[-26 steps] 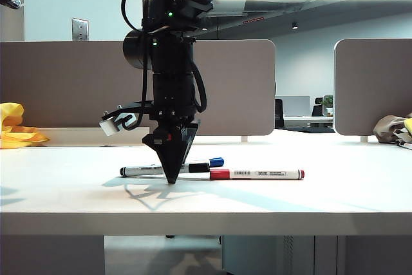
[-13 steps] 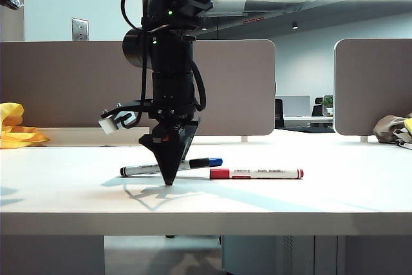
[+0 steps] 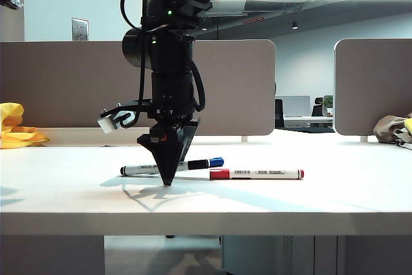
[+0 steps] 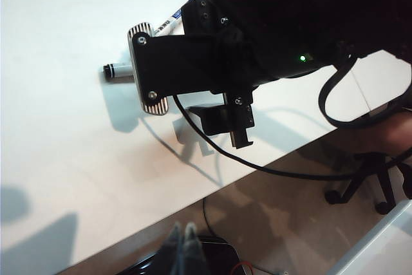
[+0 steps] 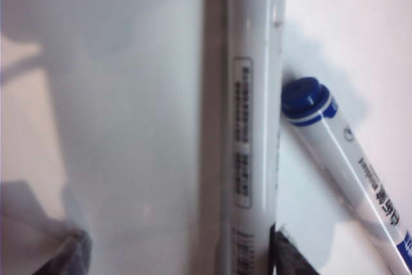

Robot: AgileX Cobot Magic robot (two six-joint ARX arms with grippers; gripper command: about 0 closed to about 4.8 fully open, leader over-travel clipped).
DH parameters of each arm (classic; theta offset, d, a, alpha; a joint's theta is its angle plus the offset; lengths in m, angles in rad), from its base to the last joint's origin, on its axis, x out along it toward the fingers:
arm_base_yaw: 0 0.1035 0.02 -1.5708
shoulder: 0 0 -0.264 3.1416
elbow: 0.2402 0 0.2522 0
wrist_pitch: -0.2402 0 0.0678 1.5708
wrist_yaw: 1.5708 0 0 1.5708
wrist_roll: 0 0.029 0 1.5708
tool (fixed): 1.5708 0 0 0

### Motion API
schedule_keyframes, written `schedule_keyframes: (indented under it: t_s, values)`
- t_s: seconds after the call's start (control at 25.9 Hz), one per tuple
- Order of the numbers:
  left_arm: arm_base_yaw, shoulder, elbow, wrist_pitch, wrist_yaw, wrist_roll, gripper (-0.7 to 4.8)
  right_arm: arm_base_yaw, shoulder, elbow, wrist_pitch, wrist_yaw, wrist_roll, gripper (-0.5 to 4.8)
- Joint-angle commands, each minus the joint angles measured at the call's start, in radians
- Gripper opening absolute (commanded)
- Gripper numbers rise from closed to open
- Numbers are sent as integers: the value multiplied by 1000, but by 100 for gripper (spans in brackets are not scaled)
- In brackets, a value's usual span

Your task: Pick up the markers one by one and line them up horizontally in a straight line on the table.

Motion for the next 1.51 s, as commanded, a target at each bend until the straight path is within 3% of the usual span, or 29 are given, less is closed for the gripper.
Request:
schedule_keyframes:
  t_s: [0.04, 0.12, 0.19, 0.46, 1.2, 1.31, 1.51]
  values:
    - [0, -5, 5, 3, 6, 3, -5, 4, 1, -1, 2, -5, 6, 351]
    - [0, -5, 5, 3, 6, 3, -5, 4, 1, -1, 3, -5, 6, 294]
    - [0, -5, 5, 3, 6, 3, -5, 4, 1, -1, 3, -5, 6, 278]
    - [0, -5, 5, 7, 6, 3, -5, 4, 1, -1, 3, -5, 8, 338]
    - [0, -5, 5, 8, 4, 3, -5, 4, 1, -1, 3, -11, 27, 335]
    - [0, -5, 5, 8, 4, 3, -5, 4, 1, -1, 6, -11, 27, 275]
    - [0, -5, 5, 6, 4, 2, -5, 3, 1, -1, 13, -8, 27, 226]
